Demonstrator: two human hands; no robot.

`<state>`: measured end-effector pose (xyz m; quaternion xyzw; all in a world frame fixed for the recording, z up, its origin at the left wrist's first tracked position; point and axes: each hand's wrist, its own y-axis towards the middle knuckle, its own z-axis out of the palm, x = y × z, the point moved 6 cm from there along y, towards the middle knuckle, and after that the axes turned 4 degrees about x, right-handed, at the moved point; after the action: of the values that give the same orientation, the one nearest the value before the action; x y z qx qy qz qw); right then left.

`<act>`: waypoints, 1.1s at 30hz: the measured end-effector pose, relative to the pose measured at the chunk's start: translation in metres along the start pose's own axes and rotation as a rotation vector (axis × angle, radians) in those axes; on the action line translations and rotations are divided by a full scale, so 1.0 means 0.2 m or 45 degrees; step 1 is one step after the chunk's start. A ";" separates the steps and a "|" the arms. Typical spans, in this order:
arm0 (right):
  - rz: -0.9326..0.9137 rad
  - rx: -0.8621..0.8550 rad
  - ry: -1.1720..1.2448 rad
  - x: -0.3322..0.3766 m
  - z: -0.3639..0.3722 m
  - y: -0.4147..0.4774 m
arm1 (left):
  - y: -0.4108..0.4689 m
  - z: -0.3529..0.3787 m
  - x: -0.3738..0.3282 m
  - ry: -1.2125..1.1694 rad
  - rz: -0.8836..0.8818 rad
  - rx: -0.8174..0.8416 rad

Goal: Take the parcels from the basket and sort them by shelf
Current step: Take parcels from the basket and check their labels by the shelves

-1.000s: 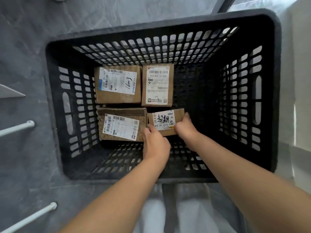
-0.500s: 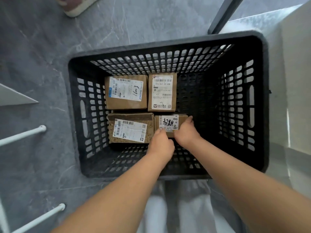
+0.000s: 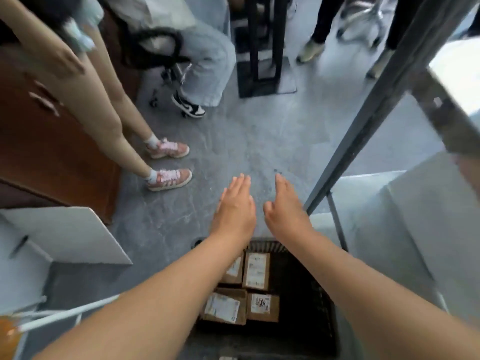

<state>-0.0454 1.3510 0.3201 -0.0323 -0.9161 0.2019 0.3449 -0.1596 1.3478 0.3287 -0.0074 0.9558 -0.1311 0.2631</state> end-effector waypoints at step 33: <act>-0.342 -1.431 -0.409 1.76 -2.25 -1.75 | -1.17 -2.59 -1.72 0.224 1.061 -1.147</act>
<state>0.0064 1.2559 0.9816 -0.0629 -0.9193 -0.3565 0.1544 -0.1374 1.2779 0.9887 0.2668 0.8580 0.3988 0.1835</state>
